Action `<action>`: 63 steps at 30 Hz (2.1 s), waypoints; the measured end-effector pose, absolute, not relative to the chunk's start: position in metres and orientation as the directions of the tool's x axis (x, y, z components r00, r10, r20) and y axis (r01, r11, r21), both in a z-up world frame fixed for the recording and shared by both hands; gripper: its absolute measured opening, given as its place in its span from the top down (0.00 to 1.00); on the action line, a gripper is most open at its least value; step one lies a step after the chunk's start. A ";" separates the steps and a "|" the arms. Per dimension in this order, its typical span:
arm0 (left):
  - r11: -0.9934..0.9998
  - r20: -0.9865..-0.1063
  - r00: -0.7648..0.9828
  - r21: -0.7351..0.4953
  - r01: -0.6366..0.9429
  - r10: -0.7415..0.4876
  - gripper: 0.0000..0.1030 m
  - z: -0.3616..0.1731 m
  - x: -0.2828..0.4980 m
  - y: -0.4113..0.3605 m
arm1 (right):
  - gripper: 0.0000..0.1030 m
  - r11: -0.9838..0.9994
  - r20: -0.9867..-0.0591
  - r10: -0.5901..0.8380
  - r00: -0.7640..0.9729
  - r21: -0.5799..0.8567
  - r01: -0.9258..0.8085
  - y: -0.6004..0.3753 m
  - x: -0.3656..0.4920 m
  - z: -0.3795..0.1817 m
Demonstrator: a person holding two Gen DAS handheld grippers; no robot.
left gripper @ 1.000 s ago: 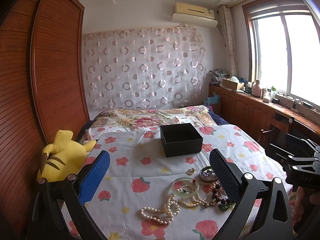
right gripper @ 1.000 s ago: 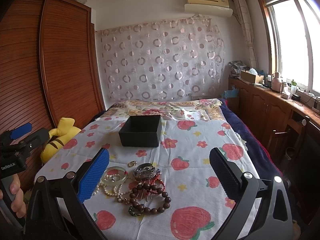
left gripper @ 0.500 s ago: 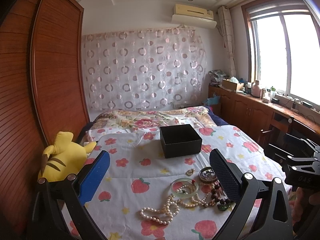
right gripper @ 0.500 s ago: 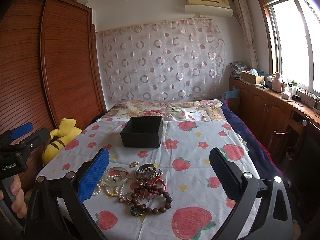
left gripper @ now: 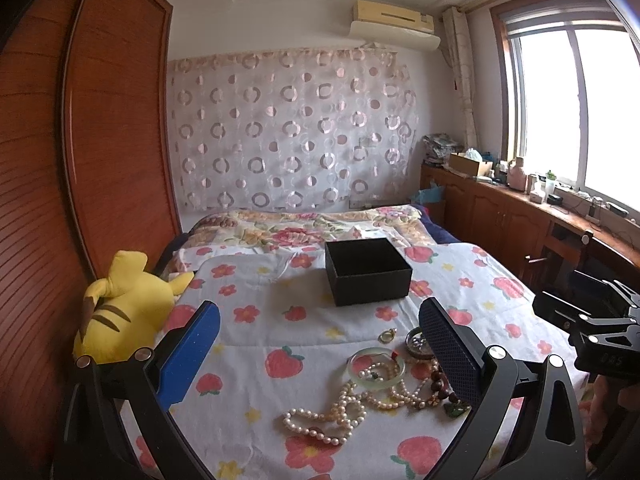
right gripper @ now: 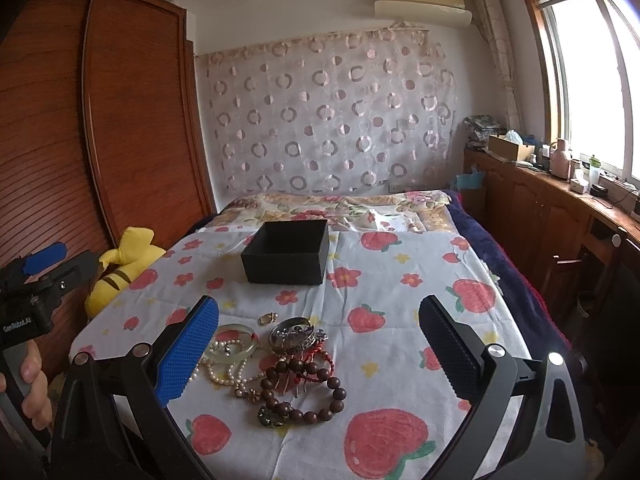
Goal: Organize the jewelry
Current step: 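Move the left tool to the jade bangle while the right tool grasps the silver bangle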
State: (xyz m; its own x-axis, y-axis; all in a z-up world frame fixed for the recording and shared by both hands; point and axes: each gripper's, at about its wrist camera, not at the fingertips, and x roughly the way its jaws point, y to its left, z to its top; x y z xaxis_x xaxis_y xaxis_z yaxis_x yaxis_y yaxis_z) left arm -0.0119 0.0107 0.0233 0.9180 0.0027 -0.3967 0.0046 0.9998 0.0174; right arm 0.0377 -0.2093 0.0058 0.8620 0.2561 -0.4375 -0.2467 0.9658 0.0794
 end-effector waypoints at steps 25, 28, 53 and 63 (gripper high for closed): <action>1.000 -0.564 0.826 0.012 0.027 -0.016 0.06 -0.064 0.030 0.038 | 0.76 0.910 -0.745 0.339 0.575 0.104 -0.402 -0.183 0.147 -0.091; 0.999 -0.569 0.822 0.009 0.035 -0.024 0.06 -0.065 0.030 0.035 | 0.76 0.919 -0.771 0.297 0.562 0.071 -0.388 -0.179 0.159 -0.097; 0.971 -0.683 0.697 -0.075 0.229 -0.217 0.10 -0.084 0.085 0.026 | 0.96 0.896 -0.725 0.278 0.630 -0.040 -0.442 -0.197 0.168 -0.051; 0.920 -0.788 0.518 -0.152 0.360 -0.333 0.67 -0.103 0.136 0.003 | 0.96 0.905 -0.718 0.266 0.644 -0.045 -0.424 -0.216 0.166 -0.054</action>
State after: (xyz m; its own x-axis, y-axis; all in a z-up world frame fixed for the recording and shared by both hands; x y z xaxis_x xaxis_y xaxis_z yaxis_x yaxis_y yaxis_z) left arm 0.1356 0.0034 -0.1034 0.5181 -0.3328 -0.7879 0.3603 0.9204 -0.1518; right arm 0.1657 -0.2162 -0.0542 0.6438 0.2658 -0.7175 -0.4238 0.9046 -0.0451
